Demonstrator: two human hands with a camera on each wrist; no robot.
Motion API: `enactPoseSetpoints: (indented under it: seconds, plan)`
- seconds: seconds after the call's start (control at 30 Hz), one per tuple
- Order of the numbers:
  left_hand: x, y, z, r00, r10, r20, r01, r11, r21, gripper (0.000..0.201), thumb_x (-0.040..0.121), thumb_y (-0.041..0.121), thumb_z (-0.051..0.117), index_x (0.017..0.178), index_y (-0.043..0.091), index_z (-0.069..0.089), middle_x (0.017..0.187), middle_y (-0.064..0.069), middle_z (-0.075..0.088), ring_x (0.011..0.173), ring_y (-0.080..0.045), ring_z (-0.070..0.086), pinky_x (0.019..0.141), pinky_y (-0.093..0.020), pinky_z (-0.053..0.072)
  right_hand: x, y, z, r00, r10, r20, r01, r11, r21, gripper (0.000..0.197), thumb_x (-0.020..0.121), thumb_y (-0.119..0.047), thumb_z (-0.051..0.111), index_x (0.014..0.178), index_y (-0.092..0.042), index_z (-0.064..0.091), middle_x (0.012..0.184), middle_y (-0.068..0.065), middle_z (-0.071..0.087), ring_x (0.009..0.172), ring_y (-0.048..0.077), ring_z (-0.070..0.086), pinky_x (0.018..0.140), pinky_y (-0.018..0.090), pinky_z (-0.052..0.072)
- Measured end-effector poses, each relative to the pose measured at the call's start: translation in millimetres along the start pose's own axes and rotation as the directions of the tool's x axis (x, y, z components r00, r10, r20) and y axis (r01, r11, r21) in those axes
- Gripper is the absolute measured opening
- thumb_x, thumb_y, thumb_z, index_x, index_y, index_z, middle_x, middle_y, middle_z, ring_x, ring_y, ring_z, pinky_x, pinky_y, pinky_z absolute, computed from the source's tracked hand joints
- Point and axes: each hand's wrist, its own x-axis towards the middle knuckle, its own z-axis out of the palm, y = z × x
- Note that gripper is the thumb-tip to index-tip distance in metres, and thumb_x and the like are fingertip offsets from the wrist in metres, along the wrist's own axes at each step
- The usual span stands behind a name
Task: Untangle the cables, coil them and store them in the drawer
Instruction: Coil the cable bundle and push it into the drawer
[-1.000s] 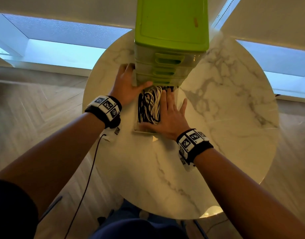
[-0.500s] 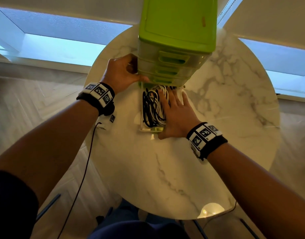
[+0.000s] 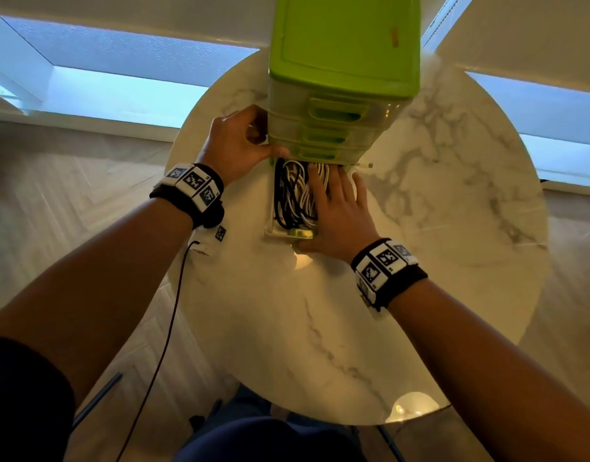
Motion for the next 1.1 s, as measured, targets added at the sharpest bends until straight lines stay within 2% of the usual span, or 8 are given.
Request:
enactPoseSetpoints:
  seconds: [0.13, 0.23, 0.33, 0.43, 0.63, 0.77, 0.93, 1.1]
  plan:
    - [-6, 1, 3, 1.0, 0.013, -0.026, -0.014, 0.999, -0.032, 0.049, 0.072, 0.041, 0.092, 0.106, 0.017, 0.066, 0.1, 0.001, 0.072, 0.091, -0.021, 0.072, 0.087, -0.025, 0.059, -19, -1, -6, 0.98, 0.018, -0.198, 0.02, 0.982, 0.187, 0.117, 0.068, -0.082, 0.065, 0.155, -0.013, 0.027, 0.156, 0.016, 0.032, 0.142, 0.033, 0.031, 0.118, 0.047, 0.024]
    - [-9, 1, 7, 0.999, 0.002, -0.05, -0.004, 0.999, -0.039, 0.052, 0.074, 0.038, 0.091, 0.11, 0.011, 0.067, 0.104, -0.002, 0.073, 0.095, -0.021, 0.072, 0.088, -0.023, 0.058, -16, 13, -7, 0.832, 0.326, -0.449, -0.043, 0.845, 0.533, 0.066, 0.09, -0.05, 0.065, 0.132, -0.002, 0.048, 0.132, 0.015, 0.047, 0.119, 0.028, 0.05, 0.104, 0.041, 0.046]
    - [-9, 3, 8, 0.999, -0.013, -0.052, 0.011, 0.999, -0.037, 0.053, 0.075, 0.037, 0.091, 0.113, 0.009, 0.067, 0.105, -0.002, 0.072, 0.095, -0.021, 0.072, 0.087, -0.022, 0.058, 2, 29, -13, 0.708, 0.656, -0.26, -0.166, 0.513, 0.842, 0.042, 0.098, -0.033, 0.061, 0.126, -0.005, 0.051, 0.116, 0.007, 0.06, 0.091, 0.01, 0.06, 0.085, 0.023, 0.053]
    - [-10, 3, 8, 0.999, -0.018, -0.049, 0.015, 0.998, -0.054, 0.052, 0.075, 0.037, 0.09, 0.113, 0.011, 0.066, 0.107, -0.003, 0.073, 0.096, -0.021, 0.072, 0.089, -0.026, 0.059, 17, 35, -15, 0.677, 0.701, -0.224, -0.139, 0.421, 0.896, 0.017, 0.095, -0.023, 0.066, 0.107, -0.011, 0.062, 0.097, 0.001, 0.07, 0.078, -0.002, 0.061, 0.076, 0.016, 0.053]
    - [-15, -1, 14, 0.997, -0.028, -0.077, 0.017, 0.991, -0.133, 0.048, 0.075, 0.039, 0.088, 0.111, 0.017, 0.064, 0.112, -0.008, 0.073, 0.102, -0.021, 0.073, 0.092, -0.039, 0.06, 19, 18, -7, 0.846, 0.395, -0.358, -0.014, 0.689, 0.725, 0.011, 0.093, -0.025, 0.069, 0.099, -0.016, 0.071, 0.089, -0.007, 0.072, 0.08, 0.006, 0.065, 0.076, 0.019, 0.051]
    - [-15, -1, 14, 0.995, -0.035, -0.09, 0.023, 0.99, -0.138, 0.051, 0.075, 0.037, 0.089, 0.113, 0.012, 0.066, 0.112, -0.008, 0.074, 0.102, -0.02, 0.073, 0.092, -0.036, 0.06, 14, 14, -4, 0.888, 0.131, -0.44, -0.001, 0.959, 0.283, 0.038, 0.102, -0.045, 0.046, 0.119, -0.019, 0.069, 0.116, 0.002, 0.072, 0.11, 0.024, 0.063, 0.101, 0.037, 0.035]
    - [-12, 0, 13, 0.997, -0.038, -0.073, 0.029, 0.992, -0.121, 0.051, 0.075, 0.034, 0.09, 0.111, 0.008, 0.065, 0.109, -0.008, 0.074, 0.099, -0.021, 0.073, 0.09, -0.031, 0.06, -2, -1, 5, 0.987, 0.078, -0.142, -0.069, 0.996, 0.064, 0.083, 0.098, -0.071, 0.019, 0.155, -0.013, 0.032, 0.162, 0.006, 0.032, 0.151, 0.02, 0.024, 0.118, 0.054, 0.009]
    - [-8, 2, 6, 0.999, -0.04, -0.03, 0.037, 0.996, -0.08, 0.053, 0.073, 0.034, 0.091, 0.112, 0.009, 0.064, 0.104, -0.001, 0.072, 0.097, -0.02, 0.075, 0.088, -0.023, 0.059, 2, -11, 18, 0.993, 0.116, -0.005, -0.115, 0.99, 0.082, 0.103, 0.088, -0.085, 0.016, 0.161, -0.013, 0.006, 0.169, 0.006, 0.001, 0.156, 0.021, -0.002, 0.12, 0.056, 0.0]
